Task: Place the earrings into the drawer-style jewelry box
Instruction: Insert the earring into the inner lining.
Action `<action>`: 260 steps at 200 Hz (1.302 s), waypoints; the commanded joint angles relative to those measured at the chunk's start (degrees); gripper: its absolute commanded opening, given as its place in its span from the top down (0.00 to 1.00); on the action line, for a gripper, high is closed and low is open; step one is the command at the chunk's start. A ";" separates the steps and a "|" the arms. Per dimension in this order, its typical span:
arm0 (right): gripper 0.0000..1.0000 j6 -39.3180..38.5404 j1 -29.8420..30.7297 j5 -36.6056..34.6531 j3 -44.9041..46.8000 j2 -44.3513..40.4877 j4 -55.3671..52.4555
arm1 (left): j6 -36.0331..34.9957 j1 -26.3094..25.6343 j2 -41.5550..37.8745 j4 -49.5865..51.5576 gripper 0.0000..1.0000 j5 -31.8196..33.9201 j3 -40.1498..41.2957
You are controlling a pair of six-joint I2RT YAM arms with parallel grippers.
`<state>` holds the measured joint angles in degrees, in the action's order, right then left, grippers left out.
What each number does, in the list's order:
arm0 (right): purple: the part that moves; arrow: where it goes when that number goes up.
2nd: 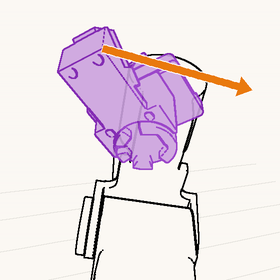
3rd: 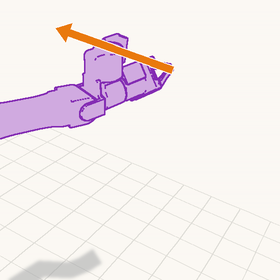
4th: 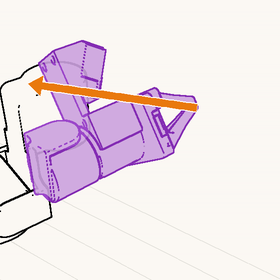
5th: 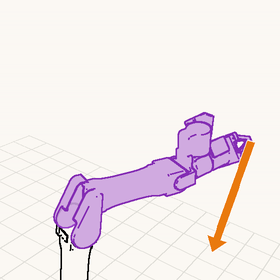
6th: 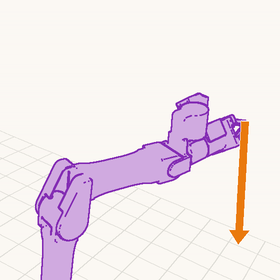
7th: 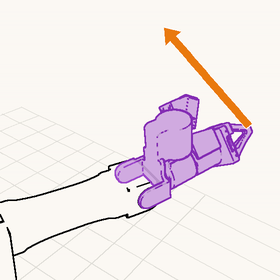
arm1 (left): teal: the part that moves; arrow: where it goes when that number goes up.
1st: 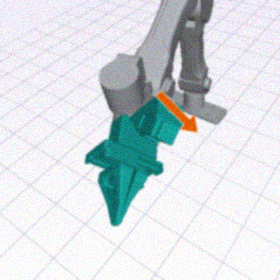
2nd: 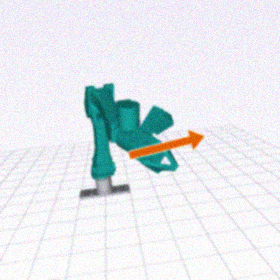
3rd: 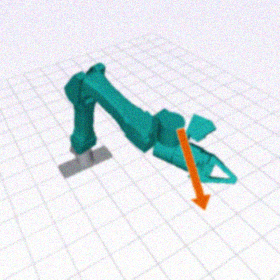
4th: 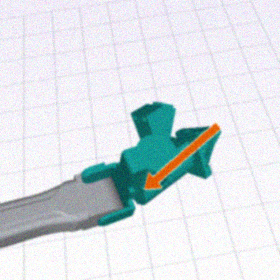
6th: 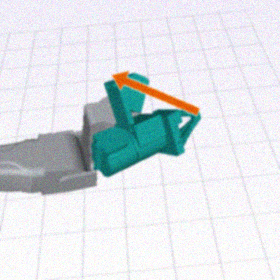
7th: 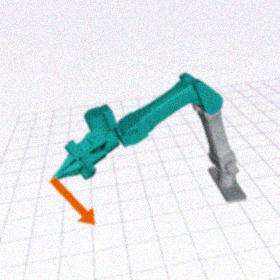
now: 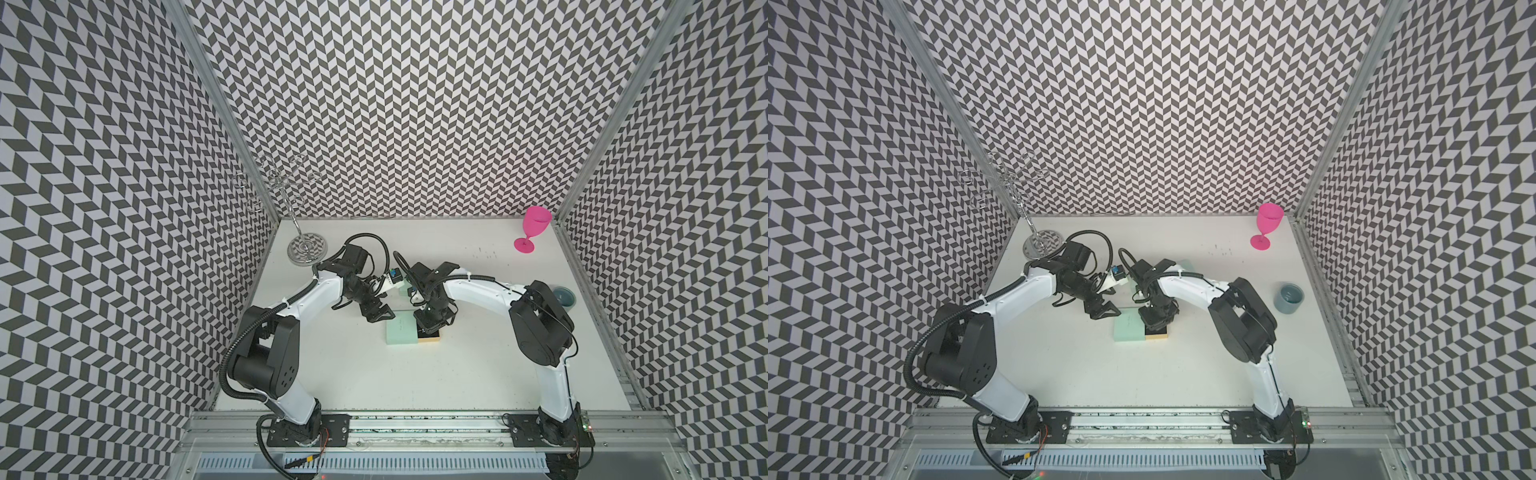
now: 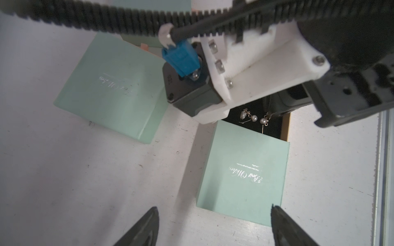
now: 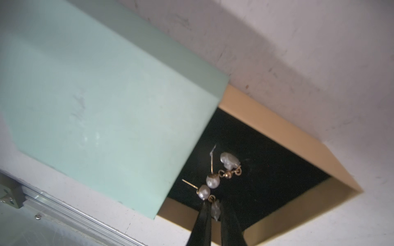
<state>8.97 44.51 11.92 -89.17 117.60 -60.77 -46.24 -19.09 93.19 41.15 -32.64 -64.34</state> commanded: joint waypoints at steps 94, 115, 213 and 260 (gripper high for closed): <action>0.84 -0.47 0.40 -2.16 -1.61 -1.60 -0.99 | -0.92 0.37 -1.78 -0.45 0.17 -0.70 0.35; 0.84 -0.31 0.40 -2.20 -1.89 -1.64 -1.15 | -0.83 0.29 -1.87 -0.38 0.17 -0.69 0.36; 0.89 -0.48 0.35 -1.73 -2.24 -1.79 -1.01 | -0.88 0.22 -1.97 -0.45 0.17 -0.54 0.53; 0.87 -0.58 0.39 -2.07 -2.93 -2.04 -1.52 | -0.87 0.20 -1.91 -0.39 0.17 -0.47 0.39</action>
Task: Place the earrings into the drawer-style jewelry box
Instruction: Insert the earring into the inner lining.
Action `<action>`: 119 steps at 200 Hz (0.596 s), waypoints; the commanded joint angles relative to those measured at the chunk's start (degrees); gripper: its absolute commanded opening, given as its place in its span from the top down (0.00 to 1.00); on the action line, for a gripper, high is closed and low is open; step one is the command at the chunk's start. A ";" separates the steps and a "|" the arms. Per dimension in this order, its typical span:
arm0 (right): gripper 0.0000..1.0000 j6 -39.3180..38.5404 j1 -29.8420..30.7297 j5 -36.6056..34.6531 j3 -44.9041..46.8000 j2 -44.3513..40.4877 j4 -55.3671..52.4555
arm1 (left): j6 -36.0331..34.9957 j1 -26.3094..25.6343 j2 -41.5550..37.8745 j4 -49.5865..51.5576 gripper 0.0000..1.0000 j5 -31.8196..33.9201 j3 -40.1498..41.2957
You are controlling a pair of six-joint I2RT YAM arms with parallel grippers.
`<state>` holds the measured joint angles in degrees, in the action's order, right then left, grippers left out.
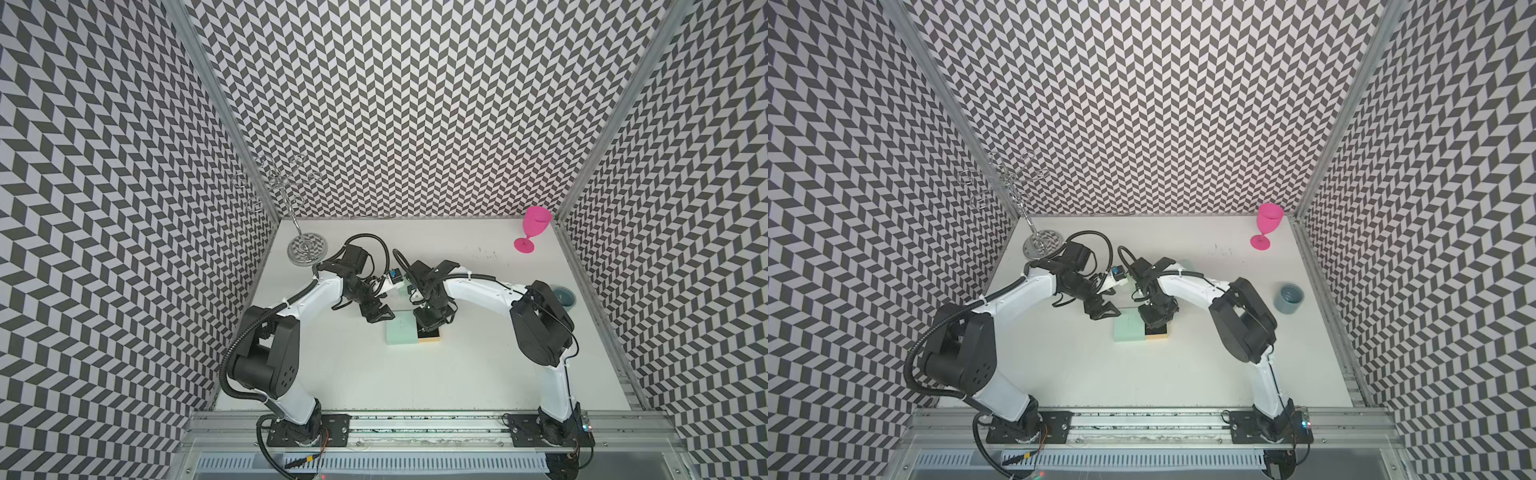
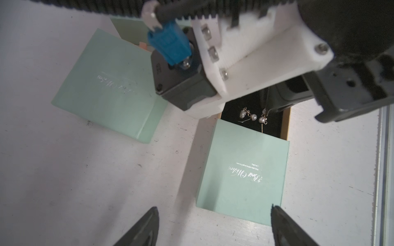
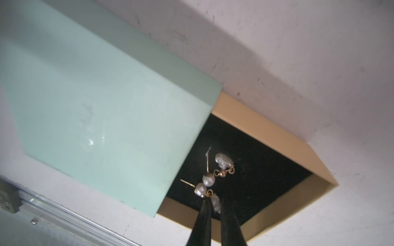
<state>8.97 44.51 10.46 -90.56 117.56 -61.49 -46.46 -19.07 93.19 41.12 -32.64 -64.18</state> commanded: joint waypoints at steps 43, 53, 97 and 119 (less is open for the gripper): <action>0.89 -0.87 0.39 -0.44 -1.03 -2.06 -0.80 | -0.75 0.26 -1.87 -0.37 0.17 -0.49 0.37; 0.89 -0.87 0.35 -0.27 -0.72 -2.01 -0.82 | -0.77 0.26 -1.96 -0.34 0.17 -0.46 0.38; 0.92 -0.80 0.39 -0.33 0.14 -1.95 -0.36 | -0.92 0.20 -2.00 -0.17 0.17 -0.39 0.37; 0.93 -0.97 0.39 -0.35 0.39 -1.69 -0.02 | -0.87 0.17 -1.90 -0.12 0.17 -0.36 0.29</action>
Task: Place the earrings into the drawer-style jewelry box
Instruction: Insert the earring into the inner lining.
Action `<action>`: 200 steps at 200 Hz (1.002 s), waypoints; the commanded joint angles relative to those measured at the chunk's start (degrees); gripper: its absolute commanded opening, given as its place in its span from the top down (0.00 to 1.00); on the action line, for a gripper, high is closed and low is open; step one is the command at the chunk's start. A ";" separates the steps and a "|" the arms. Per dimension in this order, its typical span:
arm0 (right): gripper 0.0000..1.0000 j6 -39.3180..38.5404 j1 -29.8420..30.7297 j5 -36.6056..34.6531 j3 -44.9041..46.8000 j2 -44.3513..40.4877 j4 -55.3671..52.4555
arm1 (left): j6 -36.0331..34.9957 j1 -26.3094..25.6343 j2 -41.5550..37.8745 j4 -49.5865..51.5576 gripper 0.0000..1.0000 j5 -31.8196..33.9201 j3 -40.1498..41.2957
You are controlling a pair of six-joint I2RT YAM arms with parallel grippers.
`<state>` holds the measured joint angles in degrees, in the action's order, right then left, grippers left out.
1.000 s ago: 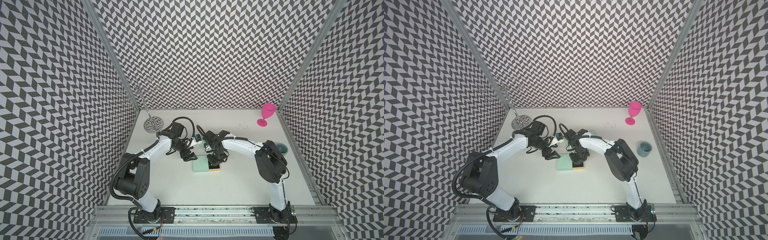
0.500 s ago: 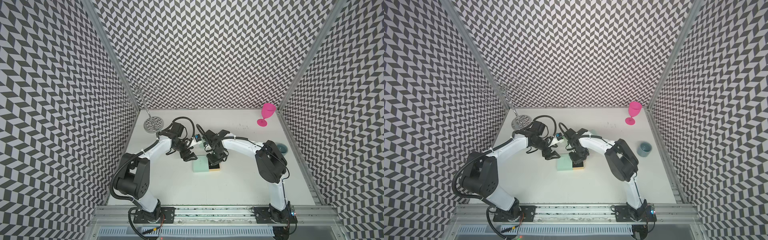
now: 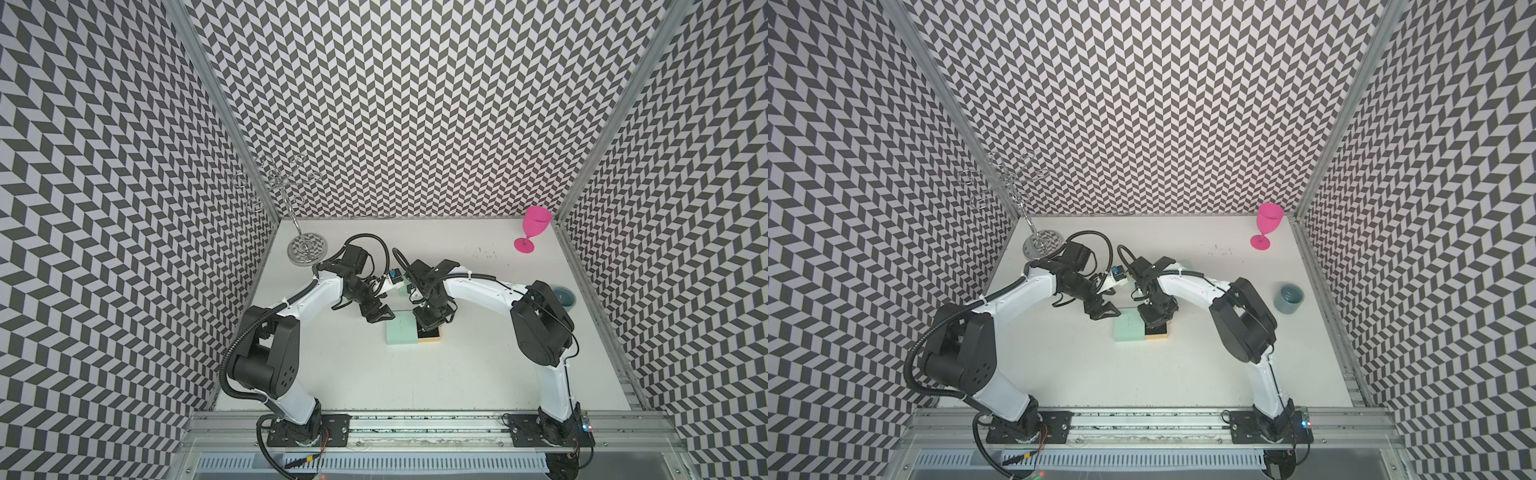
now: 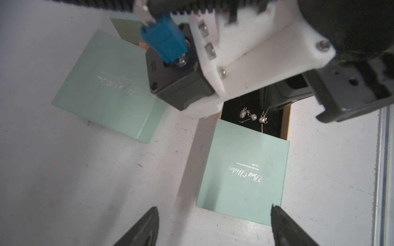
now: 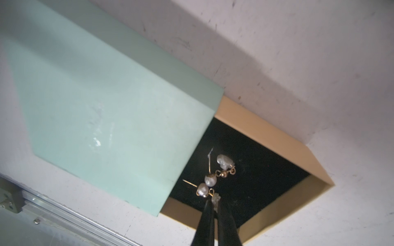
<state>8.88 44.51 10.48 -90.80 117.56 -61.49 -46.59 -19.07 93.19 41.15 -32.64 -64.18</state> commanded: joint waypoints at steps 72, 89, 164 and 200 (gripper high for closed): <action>0.94 -1.17 0.40 -0.44 1.38 -0.87 0.76 | -0.96 0.22 -1.92 0.16 0.17 -0.14 0.29; 0.94 -1.29 0.40 -0.61 1.42 -0.74 0.76 | -0.93 0.18 -1.89 0.14 0.17 -0.14 0.29; 0.95 -0.95 0.39 -0.81 1.68 0.30 2.12 | -0.88 0.35 -2.07 0.05 0.17 -0.18 0.20; 0.95 -0.62 0.35 -0.98 2.45 0.48 3.04 | -0.74 0.34 -2.13 0.08 0.17 -0.27 0.43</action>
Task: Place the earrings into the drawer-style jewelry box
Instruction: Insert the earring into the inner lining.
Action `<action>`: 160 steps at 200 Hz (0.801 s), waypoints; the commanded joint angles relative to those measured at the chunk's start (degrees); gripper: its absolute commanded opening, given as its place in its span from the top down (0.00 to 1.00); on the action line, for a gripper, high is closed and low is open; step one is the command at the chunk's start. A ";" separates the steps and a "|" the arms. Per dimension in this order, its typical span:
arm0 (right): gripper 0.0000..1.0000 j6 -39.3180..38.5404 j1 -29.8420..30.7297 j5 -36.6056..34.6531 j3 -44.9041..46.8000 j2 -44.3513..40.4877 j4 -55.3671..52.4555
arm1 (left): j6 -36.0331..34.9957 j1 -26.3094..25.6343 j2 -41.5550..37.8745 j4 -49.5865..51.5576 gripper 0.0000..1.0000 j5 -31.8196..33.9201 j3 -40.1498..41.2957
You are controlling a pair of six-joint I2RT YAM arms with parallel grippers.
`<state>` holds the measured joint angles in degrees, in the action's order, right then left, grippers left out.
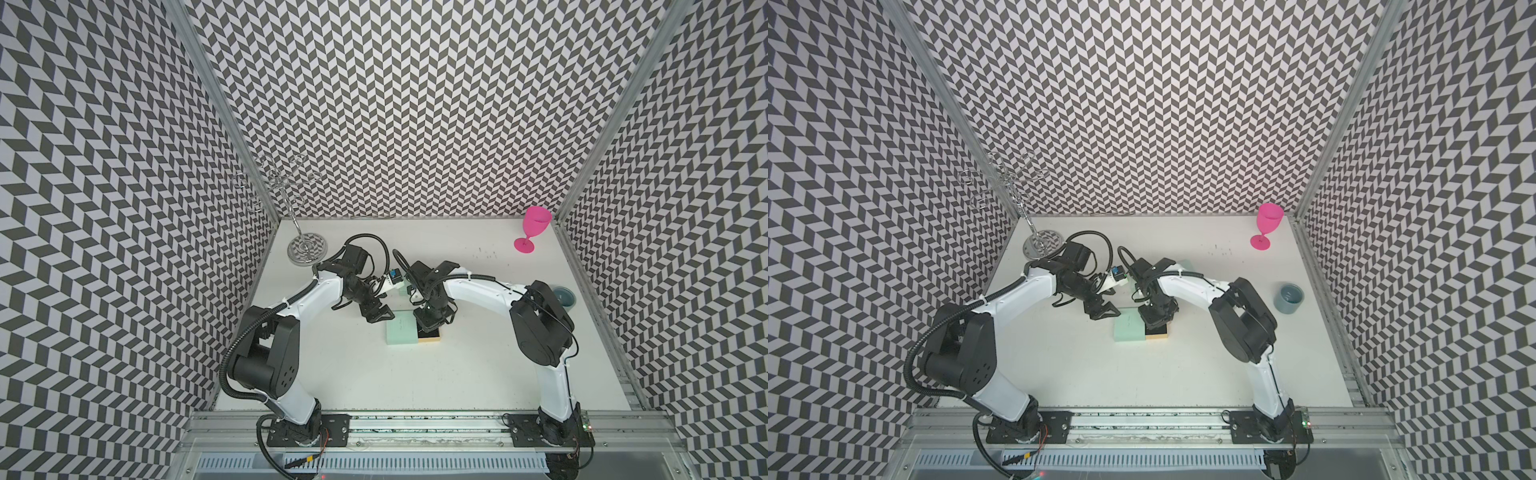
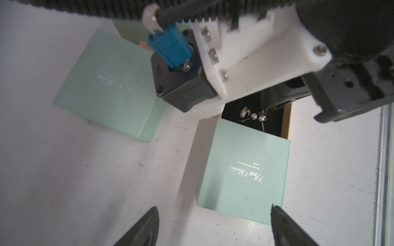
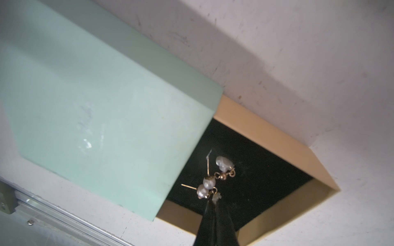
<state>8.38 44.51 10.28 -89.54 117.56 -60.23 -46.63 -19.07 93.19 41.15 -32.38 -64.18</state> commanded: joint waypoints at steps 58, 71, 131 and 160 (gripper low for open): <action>0.95 0.25 0.36 -0.62 2.26 0.68 2.91 | -0.74 0.35 -2.22 0.08 0.17 -0.51 0.55; 0.95 0.24 0.40 -0.62 2.43 0.66 3.09 | -0.70 0.35 -2.22 -0.06 0.17 -0.57 0.46; 0.94 0.36 0.40 -0.93 3.31 1.01 3.93 | -0.52 0.26 -2.18 -0.54 0.17 -0.60 0.66; 0.90 1.27 0.31 -2.96 1.76 -1.54 3.87 | -0.95 0.39 -1.88 -0.43 0.17 -0.40 -0.08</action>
<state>8.86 44.51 9.82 -87.26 117.56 -57.67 -46.63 -19.07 93.19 41.12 -32.38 -64.05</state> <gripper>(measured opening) 0.084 0.830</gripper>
